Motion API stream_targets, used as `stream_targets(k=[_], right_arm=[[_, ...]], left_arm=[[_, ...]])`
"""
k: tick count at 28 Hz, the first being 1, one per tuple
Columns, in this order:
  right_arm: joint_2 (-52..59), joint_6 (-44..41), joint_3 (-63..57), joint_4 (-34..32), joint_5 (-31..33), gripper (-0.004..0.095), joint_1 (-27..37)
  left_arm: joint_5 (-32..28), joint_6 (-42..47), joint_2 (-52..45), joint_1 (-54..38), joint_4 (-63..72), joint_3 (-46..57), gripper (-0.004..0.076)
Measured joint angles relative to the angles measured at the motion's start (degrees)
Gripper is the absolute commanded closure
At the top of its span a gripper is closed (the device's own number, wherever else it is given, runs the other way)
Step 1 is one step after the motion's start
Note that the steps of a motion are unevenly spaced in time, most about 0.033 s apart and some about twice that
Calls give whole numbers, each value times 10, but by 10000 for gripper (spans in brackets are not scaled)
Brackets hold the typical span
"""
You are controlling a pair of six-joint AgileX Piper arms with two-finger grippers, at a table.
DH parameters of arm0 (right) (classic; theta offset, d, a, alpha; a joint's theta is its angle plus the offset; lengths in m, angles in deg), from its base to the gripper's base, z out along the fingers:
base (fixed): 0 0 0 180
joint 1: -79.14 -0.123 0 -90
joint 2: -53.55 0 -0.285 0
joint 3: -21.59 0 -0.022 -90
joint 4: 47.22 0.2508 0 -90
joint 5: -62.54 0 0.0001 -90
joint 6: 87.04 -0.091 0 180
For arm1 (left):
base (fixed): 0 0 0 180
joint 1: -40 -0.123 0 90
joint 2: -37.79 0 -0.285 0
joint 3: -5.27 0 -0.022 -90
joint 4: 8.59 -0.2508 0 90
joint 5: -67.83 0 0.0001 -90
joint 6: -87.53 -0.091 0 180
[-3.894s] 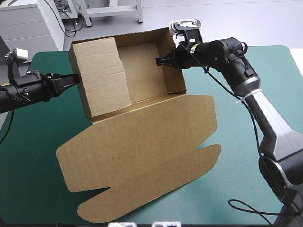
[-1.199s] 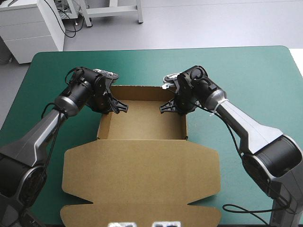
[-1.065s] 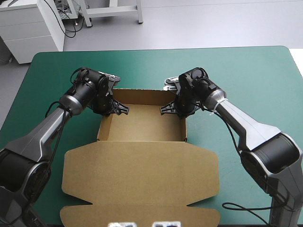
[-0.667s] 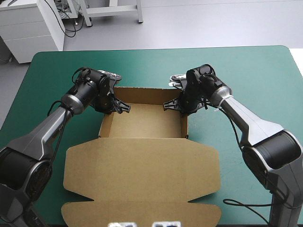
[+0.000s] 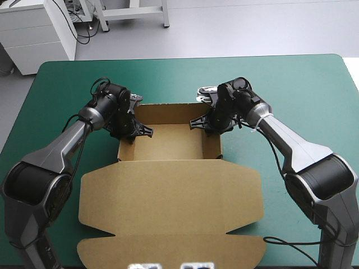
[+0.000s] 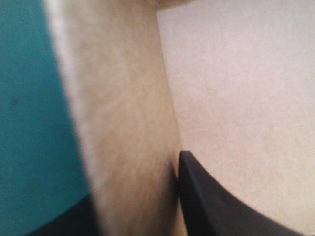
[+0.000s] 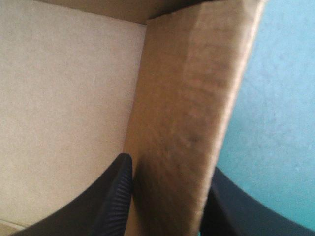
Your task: Fold the box
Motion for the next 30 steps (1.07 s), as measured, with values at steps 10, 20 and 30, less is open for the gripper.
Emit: stream_targets(k=[10, 20, 30], right_arm=[[0, -26, 1, -67, 9, 484, -2], [-1, -28, 66, -95, 30, 485, -2], [0, 27, 204, -117, 80, 491, -2]], left_arm=[[15, -6, 8, -10, 11, -11, 248], [21, -6, 8, -10, 14, -115, 248], [27, -6, -13, -10, 19, -201, 248]])
